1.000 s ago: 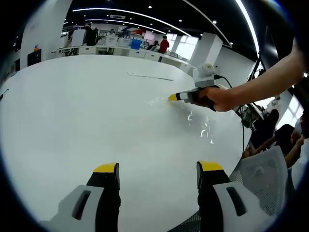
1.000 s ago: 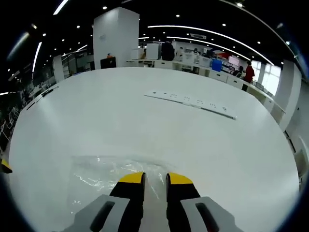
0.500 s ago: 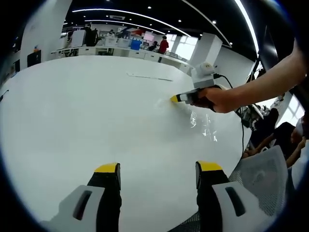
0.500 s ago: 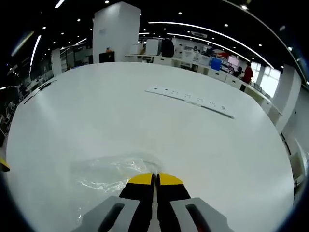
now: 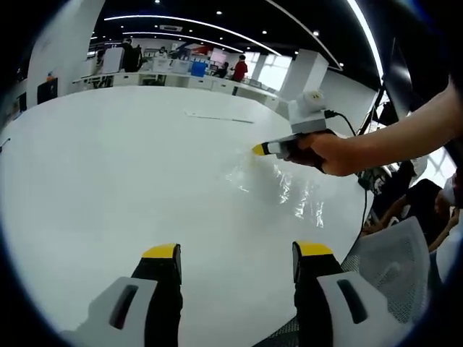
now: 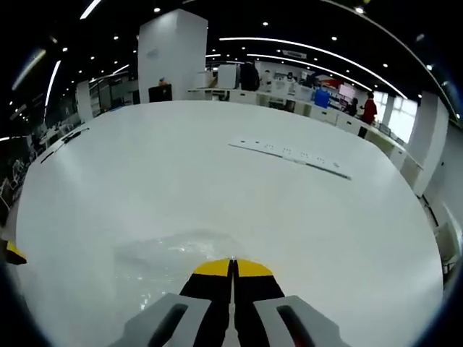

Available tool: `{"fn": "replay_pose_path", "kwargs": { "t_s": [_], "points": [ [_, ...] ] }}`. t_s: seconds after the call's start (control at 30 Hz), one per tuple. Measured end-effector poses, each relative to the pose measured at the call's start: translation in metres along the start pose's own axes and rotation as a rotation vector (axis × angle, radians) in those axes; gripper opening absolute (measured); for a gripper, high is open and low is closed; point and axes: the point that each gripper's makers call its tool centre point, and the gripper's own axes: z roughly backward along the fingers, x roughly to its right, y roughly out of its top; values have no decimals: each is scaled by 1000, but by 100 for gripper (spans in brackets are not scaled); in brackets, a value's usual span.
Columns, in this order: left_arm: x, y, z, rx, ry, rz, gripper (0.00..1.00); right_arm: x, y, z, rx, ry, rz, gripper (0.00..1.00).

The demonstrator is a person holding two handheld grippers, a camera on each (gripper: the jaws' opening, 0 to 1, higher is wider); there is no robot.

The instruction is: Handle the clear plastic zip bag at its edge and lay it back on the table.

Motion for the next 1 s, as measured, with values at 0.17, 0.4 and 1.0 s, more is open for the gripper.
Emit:
{"fn": "replay_pose_path", "kwargs": {
  "t_s": [0.17, 0.4, 1.0],
  "points": [
    [-13, 26, -6, 47, 13, 16, 61, 1, 10, 10, 31, 6, 9, 0],
    [-20, 63, -24, 90, -1, -12, 61, 2, 25, 33, 59, 10, 25, 0],
    [-9, 93, -57, 49, -79, -151, 62, -17, 39, 44, 96, 61, 83, 0]
  ]
}}
